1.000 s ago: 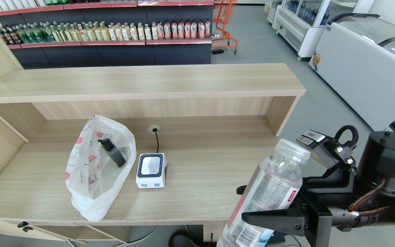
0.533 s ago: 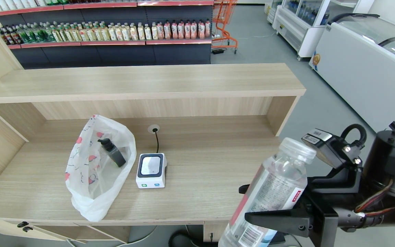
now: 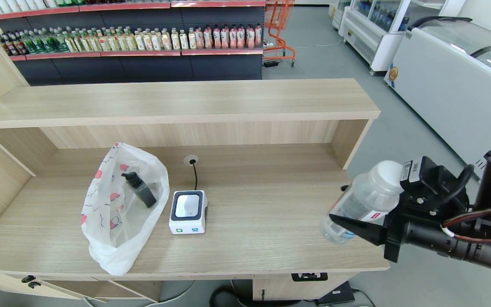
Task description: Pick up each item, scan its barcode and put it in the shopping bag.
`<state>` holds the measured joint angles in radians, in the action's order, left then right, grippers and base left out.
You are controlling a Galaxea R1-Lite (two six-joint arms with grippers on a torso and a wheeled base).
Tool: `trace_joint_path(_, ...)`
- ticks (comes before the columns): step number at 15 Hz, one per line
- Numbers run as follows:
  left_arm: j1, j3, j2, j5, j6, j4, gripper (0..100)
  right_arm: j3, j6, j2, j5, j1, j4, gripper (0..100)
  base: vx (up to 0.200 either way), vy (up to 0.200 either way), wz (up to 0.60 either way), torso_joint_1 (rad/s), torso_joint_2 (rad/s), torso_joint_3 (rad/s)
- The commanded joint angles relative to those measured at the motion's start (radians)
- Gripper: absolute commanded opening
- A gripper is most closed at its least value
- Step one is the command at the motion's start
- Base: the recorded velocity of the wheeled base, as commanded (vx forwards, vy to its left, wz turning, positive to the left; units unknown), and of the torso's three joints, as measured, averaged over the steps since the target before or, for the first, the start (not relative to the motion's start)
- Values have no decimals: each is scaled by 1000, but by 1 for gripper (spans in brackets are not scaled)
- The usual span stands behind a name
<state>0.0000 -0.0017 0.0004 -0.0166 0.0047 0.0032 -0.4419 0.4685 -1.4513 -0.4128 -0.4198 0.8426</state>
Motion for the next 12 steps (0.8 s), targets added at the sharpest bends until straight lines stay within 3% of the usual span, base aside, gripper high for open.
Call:
trace_joint_path(1,0,0,0,0,0,0,100,12,75,71,74,58,-31,0,0,0,0,0,0,0)
trace_joint_path(4,0,0,0,0,0,0,100,22,283,88,109,69,-30,0,0,0,0,0,0,0)
trace_joint_path(5,0,0,0,0,0,0,100,42,460,103,104,88,-28,0,0,0,0,0,0,0)
trace_joint_path(7,0,0,0,0,0,0,100,57,604,132,100,98,-28,0,0,0,0,0,0,0)
trace_joint_path(12,0,0,0,0,0,0,100,40,814,160,103,95,-28,0,0,0,0,0,0,0)
